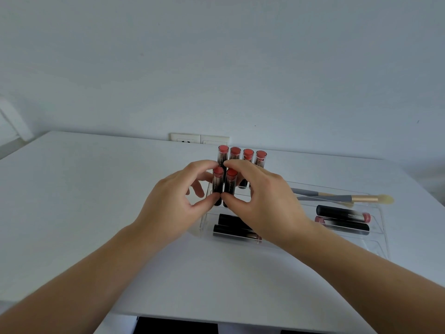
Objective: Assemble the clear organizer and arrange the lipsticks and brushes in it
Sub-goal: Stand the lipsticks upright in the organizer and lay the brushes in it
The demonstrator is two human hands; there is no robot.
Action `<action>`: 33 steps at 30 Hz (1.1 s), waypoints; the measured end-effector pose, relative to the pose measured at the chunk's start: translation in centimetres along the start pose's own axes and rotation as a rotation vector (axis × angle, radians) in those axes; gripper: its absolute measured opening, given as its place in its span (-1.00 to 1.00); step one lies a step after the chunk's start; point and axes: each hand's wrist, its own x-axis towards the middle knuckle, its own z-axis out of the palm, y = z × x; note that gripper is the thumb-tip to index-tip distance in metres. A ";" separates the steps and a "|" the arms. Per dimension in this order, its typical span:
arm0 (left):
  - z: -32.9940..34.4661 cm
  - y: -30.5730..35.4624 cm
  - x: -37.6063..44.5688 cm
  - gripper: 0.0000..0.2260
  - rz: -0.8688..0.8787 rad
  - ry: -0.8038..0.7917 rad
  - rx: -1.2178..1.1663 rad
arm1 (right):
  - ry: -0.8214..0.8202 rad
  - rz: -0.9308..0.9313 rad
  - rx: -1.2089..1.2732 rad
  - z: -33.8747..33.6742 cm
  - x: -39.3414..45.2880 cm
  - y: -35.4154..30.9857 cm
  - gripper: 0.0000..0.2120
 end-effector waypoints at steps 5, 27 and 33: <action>0.0 0.0 -0.2 -0.54 0.012 0.008 -0.001 | -0.006 0.002 -0.010 -0.1 -0.1 0.0 -0.58; -0.1 -0.1 -0.4 -0.49 -0.011 0.021 0.017 | 0.084 -0.046 0.018 -3.6 -1.0 0.9 -0.65; -0.3 0.0 -0.3 -0.50 -0.073 0.047 -0.024 | -0.102 -0.056 -0.187 -9.7 -1.8 4.8 -0.95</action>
